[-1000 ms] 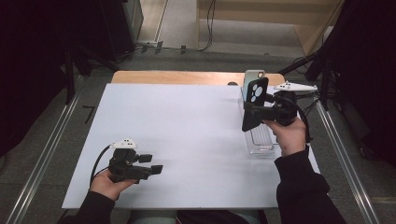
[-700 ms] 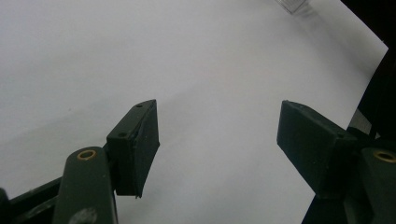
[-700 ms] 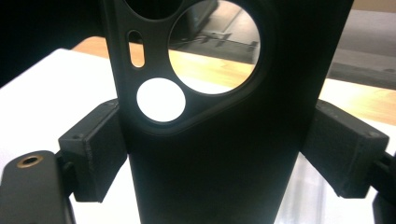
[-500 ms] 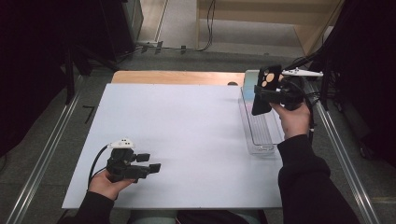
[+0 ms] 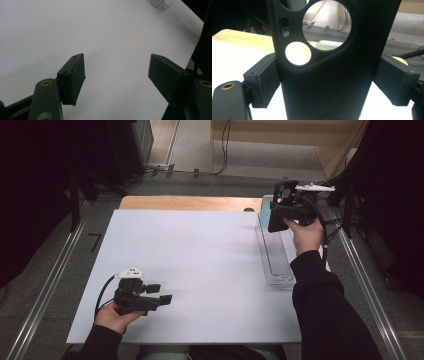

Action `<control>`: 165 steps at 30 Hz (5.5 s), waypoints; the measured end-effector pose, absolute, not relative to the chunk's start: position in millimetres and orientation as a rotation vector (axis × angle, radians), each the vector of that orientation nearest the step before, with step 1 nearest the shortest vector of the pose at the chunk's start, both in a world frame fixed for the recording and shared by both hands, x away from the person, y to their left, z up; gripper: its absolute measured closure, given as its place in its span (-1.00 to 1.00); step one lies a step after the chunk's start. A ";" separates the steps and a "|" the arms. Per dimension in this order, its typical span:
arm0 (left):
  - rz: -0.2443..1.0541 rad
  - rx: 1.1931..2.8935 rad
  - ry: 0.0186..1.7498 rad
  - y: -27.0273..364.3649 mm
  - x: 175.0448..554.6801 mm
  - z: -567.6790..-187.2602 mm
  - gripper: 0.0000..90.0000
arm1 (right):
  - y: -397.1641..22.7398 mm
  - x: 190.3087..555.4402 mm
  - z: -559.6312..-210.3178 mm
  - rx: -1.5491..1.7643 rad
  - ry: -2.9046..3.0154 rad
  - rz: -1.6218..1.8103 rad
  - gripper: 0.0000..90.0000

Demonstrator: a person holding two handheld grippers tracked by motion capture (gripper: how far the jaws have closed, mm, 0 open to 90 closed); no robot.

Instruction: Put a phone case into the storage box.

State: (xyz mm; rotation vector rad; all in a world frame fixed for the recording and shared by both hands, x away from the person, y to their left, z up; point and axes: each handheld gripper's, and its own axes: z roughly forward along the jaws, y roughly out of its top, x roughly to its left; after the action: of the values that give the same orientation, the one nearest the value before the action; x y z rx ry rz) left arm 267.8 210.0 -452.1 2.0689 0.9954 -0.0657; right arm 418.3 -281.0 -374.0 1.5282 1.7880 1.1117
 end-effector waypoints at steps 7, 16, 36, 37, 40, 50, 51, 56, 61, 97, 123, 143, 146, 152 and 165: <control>-0.069 2.071 0.989 208.9 267.8 -452.2 -0.34 | -277.5 434.1 -388.1 1.534 1.787 1.064 -0.74; -0.070 2.090 0.983 206.1 268.8 -453.3 -0.34 | -280.2 449.5 -407.6 1.555 1.774 1.021 -0.74; -0.084 2.080 0.986 208.7 269.8 -453.0 -0.34 | -275.0 474.3 -443.2 1.667 1.731 0.978 -0.76; -0.084 2.079 0.985 208.9 269.8 -453.1 -0.34 | -275.1 475.5 -444.8 1.671 1.730 0.986 -0.76; -0.085 2.081 0.983 208.5 269.6 -453.3 -0.34 | -273.2 478.0 -448.5 1.668 1.734 0.999 -0.76; -0.089 2.080 0.983 207.6 269.6 -453.9 -0.34 | -266.9 482.5 -458.4 1.620 1.802 0.942 -0.78; -0.089 2.081 0.981 207.5 269.7 -454.0 -0.34 | -266.7 482.4 -458.4 1.616 1.808 0.940 -0.78; -0.089 2.079 0.994 208.5 270.1 -453.0 -0.34 | -266.9 479.9 -454.6 1.599 1.827 0.889 -0.98; -0.091 2.073 1.002 209.8 270.2 -452.5 -0.34 | -271.8 476.5 -450.4 1.631 1.853 0.949 -0.98; -0.121 2.071 0.984 210.9 279.1 -449.6 -0.34 | -224.7 404.7 -405.7 1.473 2.189 1.287 -0.72; -0.142 2.081 0.953 211.3 279.5 -451.2 -0.34 | -200.1 373.7 -431.8 1.329 2.449 1.313 -0.61; -0.172 2.089 0.930 211.1 278.9 -452.2 -0.34 | -191.7 335.6 -444.4 1.244 2.533 1.289 -0.56; -0.173 2.090 0.928 210.8 278.3 -451.8 -0.34 | -192.4 329.6 -447.0 1.240 2.540 1.279 -0.55; -0.174 2.094 0.927 210.1 278.7 -452.3 -0.34 | -196.9 316.9 -449.4 1.241 2.544 1.281 -0.55; -0.172 2.096 0.922 208.9 277.5 -452.2 -0.34 | -207.8 292.9 -453.4 1.204 2.553 1.284 -0.55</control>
State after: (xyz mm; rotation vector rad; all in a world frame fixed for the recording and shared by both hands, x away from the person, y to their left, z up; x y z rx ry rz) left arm 277.5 208.9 -452.2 2.0961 0.9216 -0.1724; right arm 292.9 -207.8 -453.4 1.2040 2.5528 1.2844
